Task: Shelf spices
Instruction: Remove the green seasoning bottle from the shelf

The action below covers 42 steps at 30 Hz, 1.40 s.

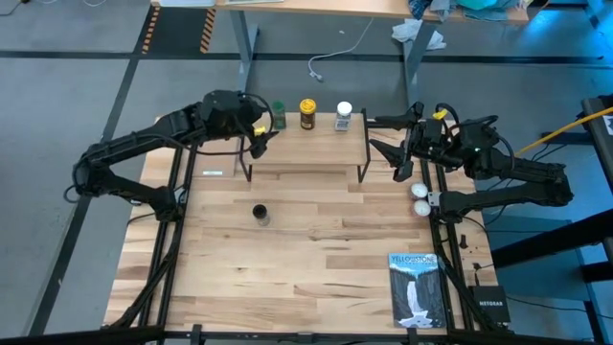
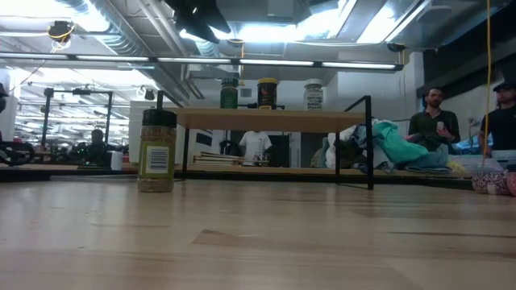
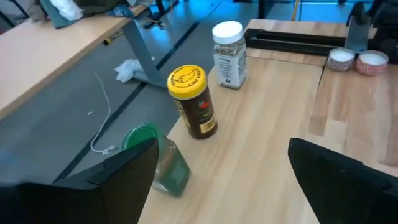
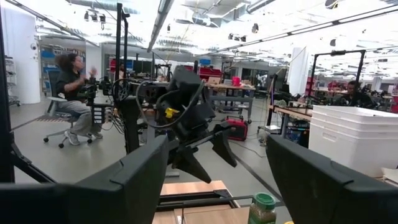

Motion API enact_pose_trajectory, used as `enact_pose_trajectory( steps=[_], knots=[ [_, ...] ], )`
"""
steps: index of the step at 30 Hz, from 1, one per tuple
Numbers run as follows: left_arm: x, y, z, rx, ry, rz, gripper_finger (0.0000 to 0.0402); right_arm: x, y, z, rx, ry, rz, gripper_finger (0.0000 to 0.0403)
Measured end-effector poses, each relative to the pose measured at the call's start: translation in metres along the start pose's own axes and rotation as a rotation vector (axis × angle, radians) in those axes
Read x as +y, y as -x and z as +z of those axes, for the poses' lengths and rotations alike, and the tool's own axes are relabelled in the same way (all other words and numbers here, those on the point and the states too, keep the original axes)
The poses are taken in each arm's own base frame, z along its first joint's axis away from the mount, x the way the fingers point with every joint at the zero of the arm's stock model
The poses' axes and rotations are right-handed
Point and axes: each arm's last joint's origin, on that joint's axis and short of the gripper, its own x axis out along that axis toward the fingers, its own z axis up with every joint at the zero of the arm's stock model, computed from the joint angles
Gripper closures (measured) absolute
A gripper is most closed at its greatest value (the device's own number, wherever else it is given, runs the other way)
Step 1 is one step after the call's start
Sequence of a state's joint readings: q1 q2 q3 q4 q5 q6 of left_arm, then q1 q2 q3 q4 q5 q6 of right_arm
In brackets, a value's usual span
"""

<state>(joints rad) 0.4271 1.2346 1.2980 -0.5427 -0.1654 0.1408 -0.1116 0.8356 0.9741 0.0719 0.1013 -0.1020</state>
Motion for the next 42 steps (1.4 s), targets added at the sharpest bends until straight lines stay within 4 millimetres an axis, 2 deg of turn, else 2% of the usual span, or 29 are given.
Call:
enact_pose_trajectory(
  steps=[5,19,28,37,42],
  knots=[
    [0.009,-0.005,-0.001,0.002,-0.037,0.007,0.005,0.0,0.0,0.0,-0.002,0.0,0.0,0.0126],
    [0.033,-0.045,0.004,0.075,-0.069,0.048,0.005,0.0,0.0,0.001,-0.006,0.0,0.008,0.0126],
    [0.056,-0.072,-0.012,0.156,-0.018,0.059,0.005,0.001,0.0,0.0,-0.007,0.001,0.023,0.0126],
    [0.062,-0.074,-0.008,0.096,0.032,0.024,0.005,0.001,0.0,0.0,-0.007,0.001,0.026,0.0126],
    [0.062,-0.087,-0.015,0.134,0.049,0.007,0.005,0.001,0.0,0.001,-0.009,0.001,0.027,0.0126]
  ],
)
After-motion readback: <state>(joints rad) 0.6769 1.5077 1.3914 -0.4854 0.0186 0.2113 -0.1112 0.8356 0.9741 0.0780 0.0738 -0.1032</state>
